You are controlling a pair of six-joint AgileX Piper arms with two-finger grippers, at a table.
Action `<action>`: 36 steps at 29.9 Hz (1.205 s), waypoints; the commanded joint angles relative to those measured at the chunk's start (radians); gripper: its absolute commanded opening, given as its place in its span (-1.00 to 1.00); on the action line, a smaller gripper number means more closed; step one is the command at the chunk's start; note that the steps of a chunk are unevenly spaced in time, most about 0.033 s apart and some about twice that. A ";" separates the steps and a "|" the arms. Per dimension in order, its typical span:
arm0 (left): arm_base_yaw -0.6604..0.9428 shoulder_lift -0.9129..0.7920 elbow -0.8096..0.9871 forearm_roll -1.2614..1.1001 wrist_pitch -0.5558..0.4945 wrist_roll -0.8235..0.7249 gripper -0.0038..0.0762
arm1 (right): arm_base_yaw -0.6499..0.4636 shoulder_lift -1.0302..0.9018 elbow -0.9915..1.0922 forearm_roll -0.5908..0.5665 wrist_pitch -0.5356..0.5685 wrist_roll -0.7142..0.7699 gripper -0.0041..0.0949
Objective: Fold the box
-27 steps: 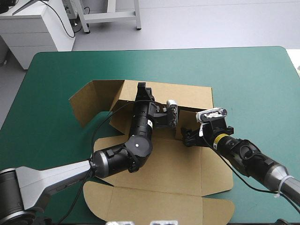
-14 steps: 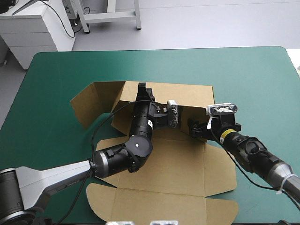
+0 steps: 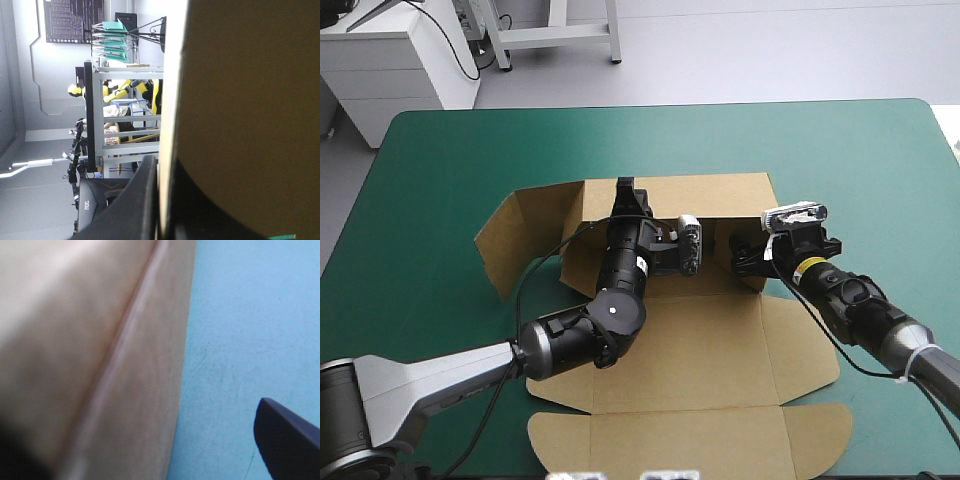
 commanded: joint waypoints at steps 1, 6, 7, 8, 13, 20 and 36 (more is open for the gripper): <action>-0.007 -0.045 -0.035 0.065 0.034 -0.019 -0.88 | -0.008 -0.022 -0.052 -0.005 -0.056 -0.034 0.96; -0.007 -0.045 -0.035 0.065 0.033 -0.019 -0.88 | -0.008 -0.040 -0.052 0.033 0.023 -0.023 0.78; -0.007 -0.045 -0.035 0.065 0.033 -0.019 -0.88 | -0.008 -0.043 -0.052 0.041 0.041 -0.023 0.62; -0.007 -0.045 -0.035 0.065 0.030 -0.019 -0.88 | -0.008 -0.047 -0.052 0.043 0.064 -0.023 0.40; -0.007 -0.045 -0.035 0.065 0.030 -0.019 -0.88 | -0.008 -0.071 -0.050 0.038 0.106 -0.031 -0.93; -0.007 -0.045 -0.035 0.065 0.030 -0.019 -0.88 | -0.008 -0.097 -0.050 0.038 0.116 -0.031 -0.92; 0.032 -0.045 -0.035 0.103 0.040 -0.041 0.36 | -0.008 -0.095 -0.050 0.038 0.128 -0.024 -0.95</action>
